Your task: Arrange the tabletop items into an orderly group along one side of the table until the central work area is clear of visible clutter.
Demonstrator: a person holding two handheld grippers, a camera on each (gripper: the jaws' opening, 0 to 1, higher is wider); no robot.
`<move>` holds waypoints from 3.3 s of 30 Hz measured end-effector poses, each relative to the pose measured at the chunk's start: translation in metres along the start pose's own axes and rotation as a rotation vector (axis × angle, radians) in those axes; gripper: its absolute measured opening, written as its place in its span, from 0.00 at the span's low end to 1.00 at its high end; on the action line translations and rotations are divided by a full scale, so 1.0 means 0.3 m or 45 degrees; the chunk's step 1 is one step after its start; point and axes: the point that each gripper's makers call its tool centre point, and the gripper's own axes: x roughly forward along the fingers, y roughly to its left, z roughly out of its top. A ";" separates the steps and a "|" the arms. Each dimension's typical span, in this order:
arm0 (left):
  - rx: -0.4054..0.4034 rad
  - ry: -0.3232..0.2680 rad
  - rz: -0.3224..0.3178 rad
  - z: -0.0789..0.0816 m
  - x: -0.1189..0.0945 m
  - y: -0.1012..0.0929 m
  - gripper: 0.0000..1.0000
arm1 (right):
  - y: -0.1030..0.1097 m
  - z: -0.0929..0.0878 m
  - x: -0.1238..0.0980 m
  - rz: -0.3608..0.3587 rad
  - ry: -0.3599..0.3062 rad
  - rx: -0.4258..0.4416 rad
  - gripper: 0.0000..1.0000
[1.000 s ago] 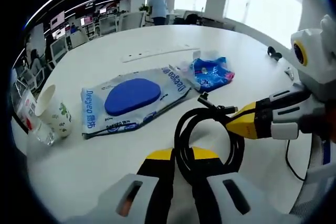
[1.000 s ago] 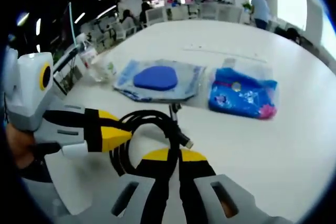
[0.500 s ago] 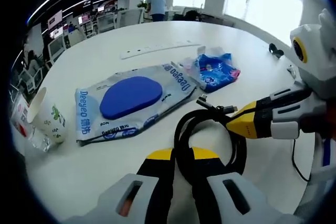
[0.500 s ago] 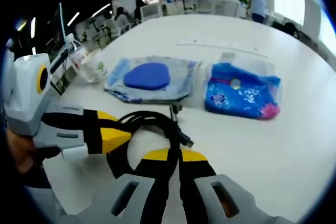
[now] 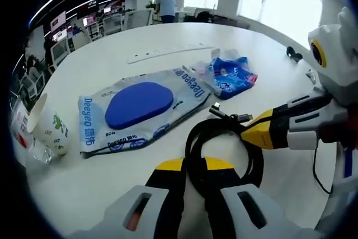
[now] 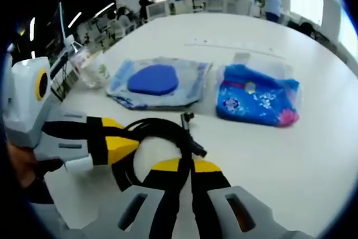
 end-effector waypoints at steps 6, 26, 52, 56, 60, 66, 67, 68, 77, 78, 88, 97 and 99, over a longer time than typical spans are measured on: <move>0.034 -0.005 0.006 0.003 0.003 0.000 0.11 | 0.000 -0.002 0.005 0.005 0.026 -0.028 0.03; 0.019 -0.027 0.037 0.004 -0.016 0.039 0.29 | -0.020 0.063 -0.046 -0.010 -0.107 -0.121 0.22; -0.115 -0.323 0.009 -0.006 -0.233 0.039 0.59 | -0.030 -0.040 -0.223 0.047 -0.336 -0.059 0.53; -0.093 -0.335 0.005 -0.028 -0.267 0.029 0.64 | -0.036 -0.075 -0.257 0.046 -0.353 -0.050 0.57; -0.099 -0.362 -0.002 -0.045 -0.297 0.018 0.69 | -0.036 -0.105 -0.282 0.055 -0.359 -0.054 0.62; -0.079 -0.368 0.037 -0.069 -0.328 0.024 0.76 | -0.035 -0.149 -0.323 0.062 -0.371 -0.053 0.66; -0.077 -0.373 0.037 -0.070 -0.335 0.023 0.76 | -0.036 -0.153 -0.329 0.060 -0.374 -0.059 0.66; -0.075 -0.382 0.040 -0.071 -0.344 0.022 0.76 | -0.035 -0.151 -0.341 0.054 -0.393 -0.082 0.66; -0.035 -0.421 0.045 -0.111 -0.425 0.006 0.81 | -0.006 -0.180 -0.411 0.076 -0.437 -0.142 0.76; -0.037 -0.420 0.047 -0.119 -0.429 0.007 0.81 | -0.004 -0.185 -0.414 0.079 -0.438 -0.144 0.78; -0.033 -0.424 0.058 -0.168 -0.483 -0.013 0.85 | 0.030 -0.225 -0.469 0.104 -0.457 -0.165 0.87; -0.005 -0.469 0.057 -0.177 -0.548 -0.043 0.90 | 0.051 -0.240 -0.510 0.111 -0.489 -0.164 0.93; 0.043 -0.463 0.069 -0.190 -0.561 -0.049 0.90 | 0.056 -0.246 -0.519 0.115 -0.494 -0.161 0.94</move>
